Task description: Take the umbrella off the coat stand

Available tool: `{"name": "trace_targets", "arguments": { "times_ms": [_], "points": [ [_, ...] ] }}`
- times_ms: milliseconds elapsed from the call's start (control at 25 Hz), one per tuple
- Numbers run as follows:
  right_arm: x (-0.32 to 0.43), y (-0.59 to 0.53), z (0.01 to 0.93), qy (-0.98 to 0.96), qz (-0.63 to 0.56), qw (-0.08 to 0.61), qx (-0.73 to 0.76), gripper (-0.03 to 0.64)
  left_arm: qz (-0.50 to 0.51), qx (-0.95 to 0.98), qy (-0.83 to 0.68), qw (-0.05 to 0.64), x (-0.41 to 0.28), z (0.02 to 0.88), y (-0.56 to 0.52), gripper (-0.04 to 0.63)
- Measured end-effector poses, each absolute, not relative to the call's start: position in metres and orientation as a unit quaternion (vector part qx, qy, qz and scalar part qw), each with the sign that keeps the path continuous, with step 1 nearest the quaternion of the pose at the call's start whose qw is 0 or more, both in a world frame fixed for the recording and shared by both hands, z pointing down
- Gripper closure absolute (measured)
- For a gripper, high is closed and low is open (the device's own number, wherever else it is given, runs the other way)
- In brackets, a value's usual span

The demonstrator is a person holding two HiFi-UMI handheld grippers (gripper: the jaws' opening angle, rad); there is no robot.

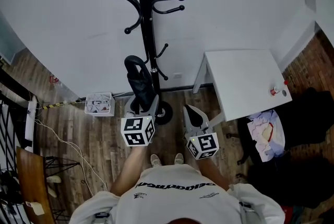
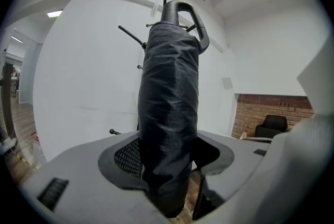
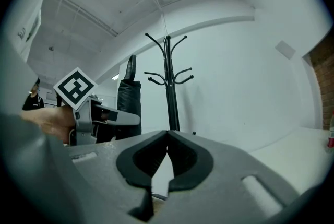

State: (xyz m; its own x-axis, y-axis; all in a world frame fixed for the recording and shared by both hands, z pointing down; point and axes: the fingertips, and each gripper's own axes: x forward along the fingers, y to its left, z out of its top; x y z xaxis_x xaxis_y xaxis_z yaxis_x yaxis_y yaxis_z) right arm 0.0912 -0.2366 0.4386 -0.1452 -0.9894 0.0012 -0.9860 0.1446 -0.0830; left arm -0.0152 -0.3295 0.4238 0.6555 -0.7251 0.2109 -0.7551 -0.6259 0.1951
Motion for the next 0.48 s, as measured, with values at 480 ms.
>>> {"name": "trace_targets", "arguments": {
  "times_ms": [480],
  "points": [
    [0.094, -0.236, 0.436, 0.757, -0.017, 0.031, -0.653, 0.62, 0.051, 0.903, -0.41, 0.121, -0.01, 0.445, -0.307, 0.344]
  ]
}}
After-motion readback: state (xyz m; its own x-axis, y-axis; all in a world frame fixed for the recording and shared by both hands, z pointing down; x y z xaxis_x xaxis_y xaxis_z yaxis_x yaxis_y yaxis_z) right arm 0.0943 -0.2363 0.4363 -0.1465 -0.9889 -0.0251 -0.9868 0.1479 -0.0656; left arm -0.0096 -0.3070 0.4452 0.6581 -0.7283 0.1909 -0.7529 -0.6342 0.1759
